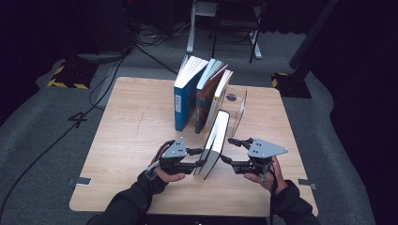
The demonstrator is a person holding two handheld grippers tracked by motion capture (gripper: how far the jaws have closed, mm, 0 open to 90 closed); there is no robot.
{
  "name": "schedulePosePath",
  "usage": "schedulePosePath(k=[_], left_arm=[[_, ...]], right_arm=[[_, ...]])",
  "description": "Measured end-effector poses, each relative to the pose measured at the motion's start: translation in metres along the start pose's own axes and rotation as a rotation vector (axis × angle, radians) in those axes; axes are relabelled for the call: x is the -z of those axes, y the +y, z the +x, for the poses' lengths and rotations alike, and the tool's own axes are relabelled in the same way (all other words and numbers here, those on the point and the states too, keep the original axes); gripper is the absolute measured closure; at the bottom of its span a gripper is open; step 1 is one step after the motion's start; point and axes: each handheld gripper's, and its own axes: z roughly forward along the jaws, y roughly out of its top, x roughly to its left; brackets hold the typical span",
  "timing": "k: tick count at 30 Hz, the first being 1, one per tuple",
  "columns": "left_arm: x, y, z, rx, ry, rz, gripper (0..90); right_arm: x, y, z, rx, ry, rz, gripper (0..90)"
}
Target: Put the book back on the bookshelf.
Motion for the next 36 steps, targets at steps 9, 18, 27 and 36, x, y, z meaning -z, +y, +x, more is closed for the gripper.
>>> schedulePosePath(k=[9, 18, 27, 36], left_arm=[[-0.001, -0.004, -0.013, -0.051, 0.023, 0.066, 46.2], [-0.014, -0.008, -0.028, -0.006, 0.092, 0.111, 27.8], [-0.027, -0.012, -0.034, 0.062, 0.175, 0.093, 20.3], [-0.043, -0.016, -0.032, 0.142, 0.304, 0.026, 26.7]], right_arm=[[-0.009, -0.010, 0.006, 0.024, 0.021, 0.040, 35.9], [-0.018, -0.016, 0.010, 0.015, 0.034, 0.053, 35.6], [-0.024, -0.019, 0.011, -0.004, 0.036, 0.045, 34.7], [-0.031, -0.018, 0.014, -0.010, 0.024, 0.038, 33.7]])
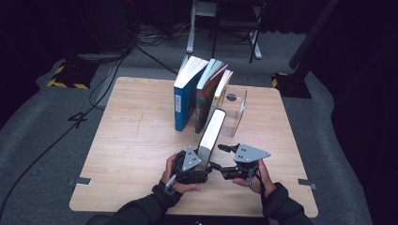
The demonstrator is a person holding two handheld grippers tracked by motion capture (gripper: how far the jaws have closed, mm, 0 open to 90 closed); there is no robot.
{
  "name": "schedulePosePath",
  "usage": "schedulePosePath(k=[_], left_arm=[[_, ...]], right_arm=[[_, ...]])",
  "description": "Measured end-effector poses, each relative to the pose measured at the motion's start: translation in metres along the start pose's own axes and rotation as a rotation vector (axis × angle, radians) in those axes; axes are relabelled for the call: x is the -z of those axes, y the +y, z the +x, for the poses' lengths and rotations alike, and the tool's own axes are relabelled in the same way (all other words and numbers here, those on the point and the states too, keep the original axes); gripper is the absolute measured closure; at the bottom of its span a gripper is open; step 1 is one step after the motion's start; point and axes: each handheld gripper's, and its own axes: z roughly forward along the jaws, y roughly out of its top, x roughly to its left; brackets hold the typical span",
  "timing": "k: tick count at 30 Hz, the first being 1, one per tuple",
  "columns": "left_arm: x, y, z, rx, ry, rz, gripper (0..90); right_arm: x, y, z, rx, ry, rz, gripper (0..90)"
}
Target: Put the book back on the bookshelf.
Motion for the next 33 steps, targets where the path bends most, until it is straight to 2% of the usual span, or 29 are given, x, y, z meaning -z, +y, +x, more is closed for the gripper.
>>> schedulePosePath(k=[4, 10, 16, 22, 27, 33], left_arm=[[-0.002, -0.001, 0.003, 0.011, -0.018, -0.009, 27.1], [0.000, -0.001, 0.011, -0.007, -0.051, -0.010, 28.4], [0.007, -0.002, 0.024, -0.037, -0.061, -0.002, 37.6], [0.013, -0.003, 0.041, -0.042, -0.055, 0.000, 50.2], [0.016, -0.002, 0.048, -0.066, -0.080, 0.020, 52.7], [0.022, -0.002, 0.054, -0.099, -0.152, 0.037, 53.4]], right_arm=[[0.000, 0.000, -0.001, 0.002, -0.006, 0.003, 32.4], [0.000, -0.005, -0.008, -0.029, -0.011, 0.014, 32.6], [0.007, -0.011, -0.020, -0.050, -0.040, 0.017, 32.5], [0.013, -0.019, -0.030, -0.068, -0.066, 0.037, 32.4], [0.020, -0.021, -0.035, -0.061, -0.065, 0.028, 32.1], [0.029, -0.030, -0.040, -0.068, -0.066, 0.043, 31.7]])
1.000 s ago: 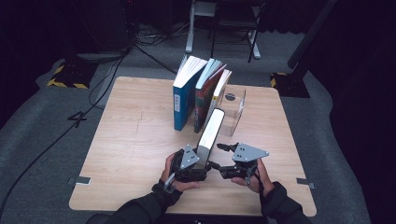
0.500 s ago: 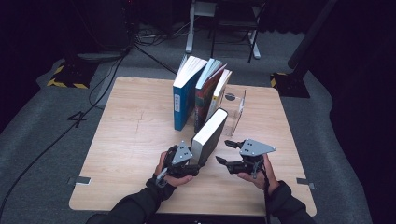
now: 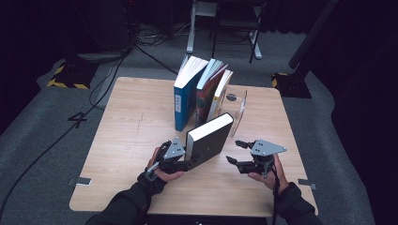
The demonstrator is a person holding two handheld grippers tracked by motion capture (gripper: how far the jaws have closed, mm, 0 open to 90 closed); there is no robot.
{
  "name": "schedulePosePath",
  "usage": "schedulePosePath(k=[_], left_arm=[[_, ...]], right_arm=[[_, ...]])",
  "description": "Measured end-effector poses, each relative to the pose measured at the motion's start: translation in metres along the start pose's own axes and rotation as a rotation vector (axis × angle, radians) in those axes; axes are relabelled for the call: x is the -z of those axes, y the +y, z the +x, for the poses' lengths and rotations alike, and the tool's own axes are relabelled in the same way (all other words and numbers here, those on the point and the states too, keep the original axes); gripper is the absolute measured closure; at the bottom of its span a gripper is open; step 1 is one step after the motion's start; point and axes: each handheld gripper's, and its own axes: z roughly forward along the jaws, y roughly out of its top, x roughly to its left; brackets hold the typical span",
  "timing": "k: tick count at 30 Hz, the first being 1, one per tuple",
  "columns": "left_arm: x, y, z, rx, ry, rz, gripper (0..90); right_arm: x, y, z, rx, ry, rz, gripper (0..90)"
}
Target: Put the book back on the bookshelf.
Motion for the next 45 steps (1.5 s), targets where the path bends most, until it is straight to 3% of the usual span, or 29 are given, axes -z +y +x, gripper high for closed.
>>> schedulePosePath(k=[10, 18, 25, 31, 35, 38, 45], left_arm=[[0.015, -0.004, -0.013, -0.069, -0.168, 0.028, 52.8], [0.020, -0.006, -0.024, -0.114, -0.290, 0.046, 52.1], [0.015, -0.003, -0.029, -0.150, -0.361, 0.057, 50.9], [0.014, 0.000, -0.028, -0.177, -0.366, 0.078, 49.7], [0.014, 0.001, -0.028, -0.184, -0.357, 0.089, 49.5], [0.016, 0.003, -0.027, -0.194, -0.314, 0.100, 47.3], [0.019, 0.003, -0.017, -0.170, -0.252, 0.109, 44.5]], right_arm=[[0.018, -0.009, 0.002, 0.014, 0.048, -0.002, 30.5], [0.024, -0.008, 0.012, 0.045, 0.135, -0.009, 29.9], [0.024, -0.001, 0.019, 0.090, 0.213, -0.012, 27.5], [0.014, 0.007, 0.022, 0.104, 0.270, -0.011, 27.7], [0.009, 0.011, 0.027, 0.126, 0.285, -0.008, 30.8], [0.011, 0.011, 0.026, 0.123, 0.291, -0.009, 33.8], [0.020, 0.012, 0.028, 0.137, 0.309, -0.011, 45.6]])
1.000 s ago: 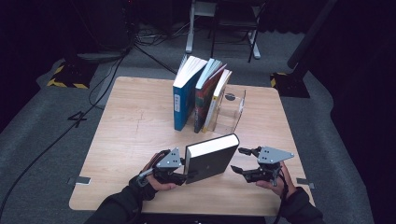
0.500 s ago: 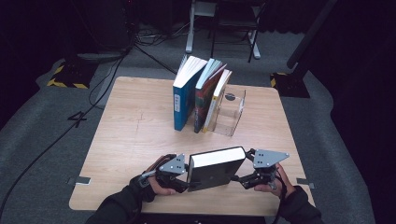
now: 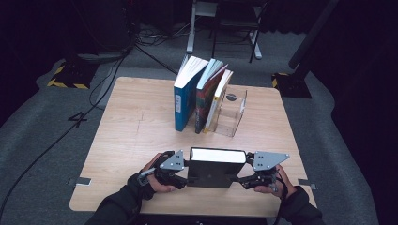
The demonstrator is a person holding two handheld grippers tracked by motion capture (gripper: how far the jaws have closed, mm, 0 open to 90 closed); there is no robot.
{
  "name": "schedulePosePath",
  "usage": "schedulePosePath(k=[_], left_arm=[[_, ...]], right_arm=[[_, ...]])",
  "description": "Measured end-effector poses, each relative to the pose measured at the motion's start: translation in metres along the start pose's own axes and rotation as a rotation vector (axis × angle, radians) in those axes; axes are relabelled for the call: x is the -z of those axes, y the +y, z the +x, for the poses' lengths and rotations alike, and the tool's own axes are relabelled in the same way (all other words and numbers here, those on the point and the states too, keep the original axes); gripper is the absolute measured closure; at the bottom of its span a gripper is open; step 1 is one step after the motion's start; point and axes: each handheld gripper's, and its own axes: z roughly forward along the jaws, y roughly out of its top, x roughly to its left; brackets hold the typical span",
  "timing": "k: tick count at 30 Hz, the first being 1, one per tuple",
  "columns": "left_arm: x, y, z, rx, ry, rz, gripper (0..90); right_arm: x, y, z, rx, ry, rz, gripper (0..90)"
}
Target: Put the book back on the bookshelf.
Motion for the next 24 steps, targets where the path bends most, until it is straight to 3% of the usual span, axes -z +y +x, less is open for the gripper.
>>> schedulePosePath(k=[15, 24], left_arm=[[-0.002, -0.002, 0.010, 0.049, 0.069, -0.019, 40.1], [-0.004, -0.002, 0.010, 0.058, 0.082, -0.027, 39.6]], right_arm=[[0.004, 0.005, 0.008, 0.002, -0.023, 0.010, 49.7], [0.009, 0.020, 0.011, 0.009, -0.059, -0.010, 48.6]])
